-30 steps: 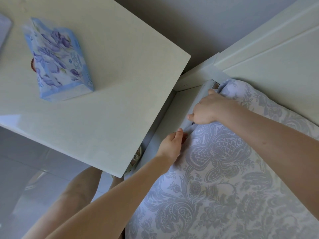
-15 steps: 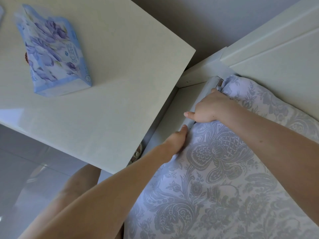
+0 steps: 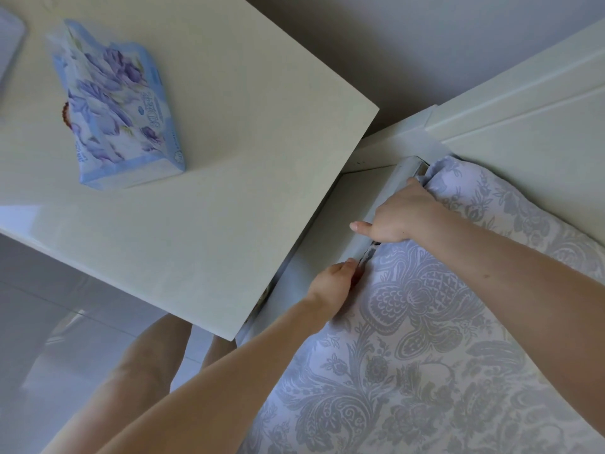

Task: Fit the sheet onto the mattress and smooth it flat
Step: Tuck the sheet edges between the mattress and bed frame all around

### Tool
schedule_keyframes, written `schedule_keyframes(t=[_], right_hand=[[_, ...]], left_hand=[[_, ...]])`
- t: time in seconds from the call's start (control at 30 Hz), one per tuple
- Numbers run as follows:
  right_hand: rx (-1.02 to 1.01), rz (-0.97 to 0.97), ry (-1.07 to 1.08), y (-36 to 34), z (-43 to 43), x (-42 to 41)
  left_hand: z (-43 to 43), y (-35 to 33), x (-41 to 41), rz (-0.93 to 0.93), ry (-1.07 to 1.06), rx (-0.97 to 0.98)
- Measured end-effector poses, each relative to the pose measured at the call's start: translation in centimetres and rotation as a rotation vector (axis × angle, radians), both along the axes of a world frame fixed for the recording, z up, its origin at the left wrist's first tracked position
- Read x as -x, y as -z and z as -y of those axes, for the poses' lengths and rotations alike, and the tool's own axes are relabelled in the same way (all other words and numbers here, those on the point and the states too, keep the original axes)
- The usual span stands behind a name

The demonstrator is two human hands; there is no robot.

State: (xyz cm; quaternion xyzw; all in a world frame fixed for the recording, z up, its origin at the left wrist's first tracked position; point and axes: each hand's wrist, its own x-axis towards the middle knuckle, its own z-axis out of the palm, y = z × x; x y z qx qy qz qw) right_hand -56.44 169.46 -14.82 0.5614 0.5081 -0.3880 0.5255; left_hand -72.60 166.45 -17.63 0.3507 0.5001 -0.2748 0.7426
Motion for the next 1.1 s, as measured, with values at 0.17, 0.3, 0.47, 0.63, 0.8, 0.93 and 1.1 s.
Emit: schedule_keyframes(t=[0.17,0.3,0.47,0.63,0.8,0.93,1.1], right_hand=[[-0.487,-0.025,0.024,-2.0,0.1,0.1],[-0.783,-0.096,-0.037,-2.9,4.8,1.3],[-0.892,-0.124,-0.031,0.2,5.4,0.8],[-0.860,-0.137,0.016,0.7,5.3,0.6],[-0.859,-0.153,0.049,0.8,5.1,0.6],[-0.812,-0.151,0.036,0.4,5.1,0.6],[-1.032,-0.174,0.157,-1.6,5.6,1.9]], left_hand=[[0.8,0.8,-0.1,-0.036,-0.089,0.129],[0.6,0.8,-0.1,-0.036,-0.135,0.171],[-0.3,0.8,-1.6,-0.034,0.060,0.082],[-1.9,0.3,-0.3,-0.067,-0.163,0.158],[-3.7,-0.3,3.1,-0.102,-0.450,0.068],[-2.5,-2.1,4.9,-0.045,-0.218,-0.137],[-1.9,-4.6,9.6,-0.041,-0.032,-0.401]])
